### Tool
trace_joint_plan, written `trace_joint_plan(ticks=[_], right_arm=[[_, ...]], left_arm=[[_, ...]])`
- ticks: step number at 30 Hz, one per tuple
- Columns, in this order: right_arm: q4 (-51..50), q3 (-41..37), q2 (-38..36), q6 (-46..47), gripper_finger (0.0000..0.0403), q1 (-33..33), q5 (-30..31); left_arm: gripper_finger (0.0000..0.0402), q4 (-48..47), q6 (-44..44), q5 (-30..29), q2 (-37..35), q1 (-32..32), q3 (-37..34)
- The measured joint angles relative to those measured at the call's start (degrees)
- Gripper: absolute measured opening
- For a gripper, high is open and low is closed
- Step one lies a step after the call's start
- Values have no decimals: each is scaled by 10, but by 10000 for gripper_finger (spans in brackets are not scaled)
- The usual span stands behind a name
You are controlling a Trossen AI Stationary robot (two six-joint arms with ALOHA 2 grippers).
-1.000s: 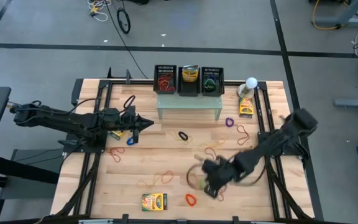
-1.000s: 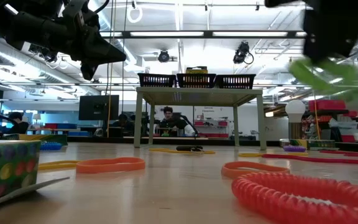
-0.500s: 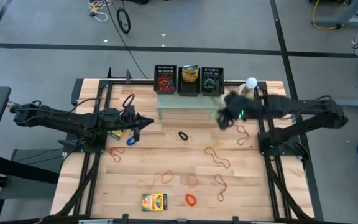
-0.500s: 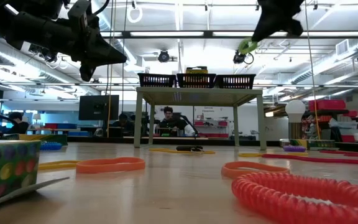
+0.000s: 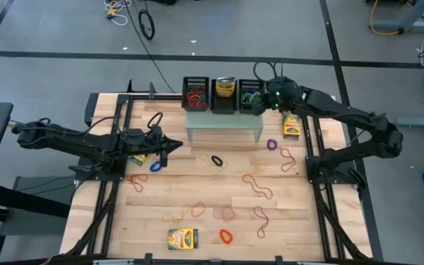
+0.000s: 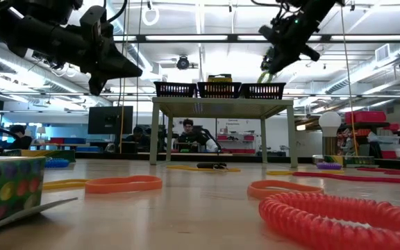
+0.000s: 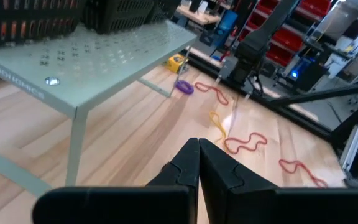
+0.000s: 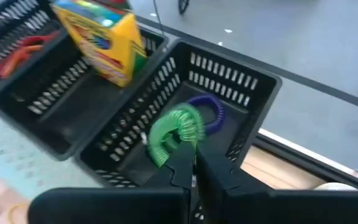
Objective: Pick & Place Office Desk Supplies
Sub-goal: Put the green spring bracelet into the right black bin on the shelf, then put the red rubber band into the left black bin on the shelf
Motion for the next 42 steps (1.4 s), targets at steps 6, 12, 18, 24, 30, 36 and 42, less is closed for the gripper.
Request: trace_joint_plan(ticks=[6,12,18,24,30,36,42], right_arm=[[2,0,20,3,59,-2,-7],[12,0,11,18,137,11,7],[0,0,-29,21,172,34,-7],[3,-67,-82,10,97,127,-18],[149,-233,-118,111,8,282,-58],[176,-302,-96,242,10,464,6],[158,-313,-24,335,16,563,35]], left_arm=[[10,-1,3,2,10,0,0],[10,0,-2,2,19,0,0],[10,0,1,37,22,0,0],[10,6,-2,35,22,0,0],[10,8,-9,27,22,0,0],[10,7,-7,16,22,0,0],[10,7,0,10,22,0,0]])
